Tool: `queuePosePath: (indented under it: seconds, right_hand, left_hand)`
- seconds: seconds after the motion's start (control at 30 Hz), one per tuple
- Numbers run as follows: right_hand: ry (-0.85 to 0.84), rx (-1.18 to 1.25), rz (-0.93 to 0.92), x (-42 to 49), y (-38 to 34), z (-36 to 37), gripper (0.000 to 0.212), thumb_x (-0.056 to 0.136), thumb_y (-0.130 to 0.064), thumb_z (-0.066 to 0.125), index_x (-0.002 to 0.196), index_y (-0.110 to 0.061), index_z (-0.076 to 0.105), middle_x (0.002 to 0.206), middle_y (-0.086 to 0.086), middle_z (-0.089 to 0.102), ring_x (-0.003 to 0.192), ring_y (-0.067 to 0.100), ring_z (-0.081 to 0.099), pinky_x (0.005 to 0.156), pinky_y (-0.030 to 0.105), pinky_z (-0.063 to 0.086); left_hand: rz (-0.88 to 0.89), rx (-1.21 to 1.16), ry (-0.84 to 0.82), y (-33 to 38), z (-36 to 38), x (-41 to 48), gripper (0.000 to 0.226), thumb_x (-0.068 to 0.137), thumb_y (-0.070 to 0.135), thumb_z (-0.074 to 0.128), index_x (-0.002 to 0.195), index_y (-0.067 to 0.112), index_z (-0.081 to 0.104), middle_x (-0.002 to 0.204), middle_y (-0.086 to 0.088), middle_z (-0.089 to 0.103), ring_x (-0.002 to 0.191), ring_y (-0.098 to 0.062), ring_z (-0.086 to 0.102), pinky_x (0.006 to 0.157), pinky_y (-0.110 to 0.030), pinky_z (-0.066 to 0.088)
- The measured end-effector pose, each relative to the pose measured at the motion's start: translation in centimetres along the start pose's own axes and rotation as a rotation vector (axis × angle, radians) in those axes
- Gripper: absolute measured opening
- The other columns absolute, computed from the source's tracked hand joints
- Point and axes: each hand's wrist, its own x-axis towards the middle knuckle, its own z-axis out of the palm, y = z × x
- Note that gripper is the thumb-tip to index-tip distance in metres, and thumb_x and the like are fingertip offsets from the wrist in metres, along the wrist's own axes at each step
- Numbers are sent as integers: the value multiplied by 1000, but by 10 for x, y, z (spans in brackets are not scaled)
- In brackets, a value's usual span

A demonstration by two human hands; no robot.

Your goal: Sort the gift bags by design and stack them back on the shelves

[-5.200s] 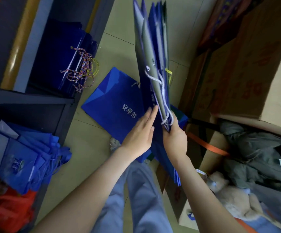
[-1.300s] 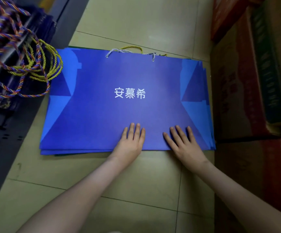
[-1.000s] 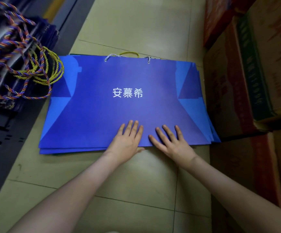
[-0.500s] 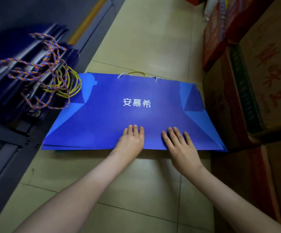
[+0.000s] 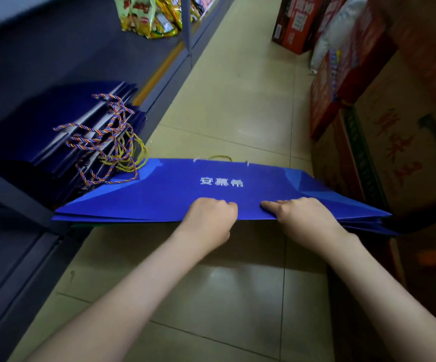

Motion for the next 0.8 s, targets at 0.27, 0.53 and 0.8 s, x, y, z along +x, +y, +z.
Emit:
queuePosePath:
  seconds: [0.27,0.53,0.8]
  right_hand:
    - [30,55,-29,-26,7,-65,46,101,-28,40,145,-35,29,114,2,63,97,21,62,69,29,41]
    - [9,98,-86,-34,-7,-8,44,100,-28,37,143,-30,29,123,0,59,107,23,59,78,34,52]
    - [150,35,-53,-41,-35,79,70,42,-17,94,108,-8,72,93,14,71,84,33,70,72,38,58]
  left_hand:
    - [33,-11,106,-15,-62,-20,34,88,9,45,118,18,56,99,-5,63,87,-26,57,63,-31,35]
    - [29,37,24,11,8,-25,25,94,7,44,118,10,47,107,-8,63,95,-30,63,62,-33,38]
    - [49,66,-56,48,91,-33,35,75,7,46,96,-1,72,74,-14,67,59,-25,63,43,-23,48]
